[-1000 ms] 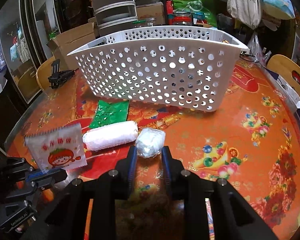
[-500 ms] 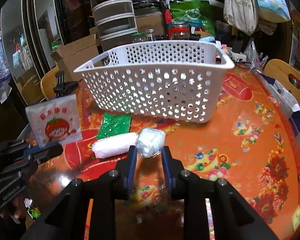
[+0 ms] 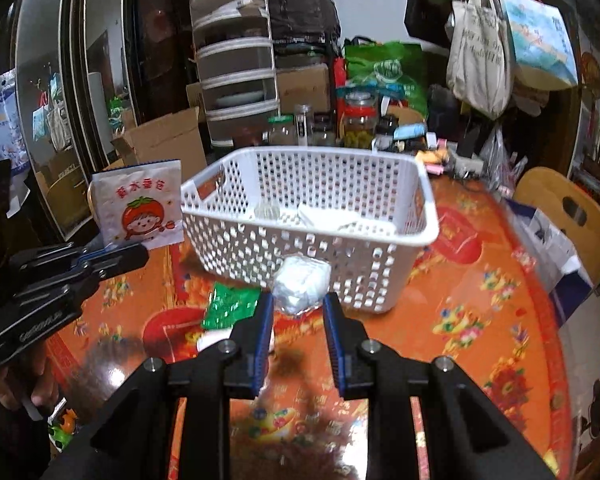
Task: Organize soft objects
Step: 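Lift the snack packet with the left gripper while the right gripper lifts the foil ball toward the basket, then open both grippers to drop the snack packet and foil ball into the basket, then grasp the green foil packet with the left gripper while the right gripper grasps the rolled white towel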
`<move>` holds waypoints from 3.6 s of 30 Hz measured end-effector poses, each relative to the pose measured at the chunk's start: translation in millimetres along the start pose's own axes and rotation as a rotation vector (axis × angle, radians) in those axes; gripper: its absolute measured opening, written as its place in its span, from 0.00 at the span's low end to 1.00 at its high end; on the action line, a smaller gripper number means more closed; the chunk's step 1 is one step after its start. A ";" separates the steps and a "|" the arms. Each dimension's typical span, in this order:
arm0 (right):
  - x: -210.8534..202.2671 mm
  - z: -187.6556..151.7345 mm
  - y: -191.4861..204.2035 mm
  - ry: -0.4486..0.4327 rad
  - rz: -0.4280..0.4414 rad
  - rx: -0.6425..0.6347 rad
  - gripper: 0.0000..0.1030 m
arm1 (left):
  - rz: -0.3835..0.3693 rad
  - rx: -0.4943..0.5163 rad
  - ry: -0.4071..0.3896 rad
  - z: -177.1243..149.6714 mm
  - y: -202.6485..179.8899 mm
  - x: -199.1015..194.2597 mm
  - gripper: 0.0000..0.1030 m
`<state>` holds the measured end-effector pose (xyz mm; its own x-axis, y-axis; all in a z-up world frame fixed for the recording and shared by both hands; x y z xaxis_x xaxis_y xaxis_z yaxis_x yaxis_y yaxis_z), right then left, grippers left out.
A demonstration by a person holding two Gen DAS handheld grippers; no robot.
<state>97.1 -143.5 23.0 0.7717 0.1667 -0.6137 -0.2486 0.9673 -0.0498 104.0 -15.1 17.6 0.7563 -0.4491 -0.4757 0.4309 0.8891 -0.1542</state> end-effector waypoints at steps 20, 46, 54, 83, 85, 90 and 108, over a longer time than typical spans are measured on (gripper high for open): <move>105.5 84.5 -36.7 0.146 -0.080 -0.008 0.23 | 0.039 -0.084 0.202 78.2 67.9 135.2 0.00; 137.1 81.2 -47.2 0.170 -0.085 0.062 0.71 | 0.163 -0.082 0.135 77.7 86.8 137.3 0.99; 57.8 60.4 -51.6 0.036 -0.092 0.110 0.77 | 0.178 -0.084 0.122 56.5 78.8 68.9 0.99; 126.7 -79.5 84.7 0.279 0.059 -0.018 0.91 | 0.108 -0.370 0.286 -99.0 122.6 66.5 1.00; 128.4 -80.2 86.8 0.282 0.055 -0.040 0.77 | 0.106 -0.372 0.289 -99.6 121.6 69.2 1.00; 126.0 -80.5 90.6 0.260 0.053 -0.078 0.73 | 0.102 -0.367 0.301 -100.8 116.5 79.2 1.00; 86.8 -97.5 -5.3 0.215 -0.040 0.055 0.71 | 0.144 -0.271 0.387 -102.6 59.4 152.6 1.00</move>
<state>108.3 -152.8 -106.8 0.6362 0.0892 -0.7664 -0.1833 0.9823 -0.0377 194.4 -21.7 -153.0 0.5388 -0.2995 -0.7874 0.1531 0.9539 -0.2581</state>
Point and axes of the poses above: each gripper's, at about its wrist camera, not at the fingertips, and x roughly the way its jaws point, y to its left, z to its top, the point moved 9 cm from there along x, roughly the way its jaws point, and after that the axes turned 9 degrees about -z, right-handed, at the moved point
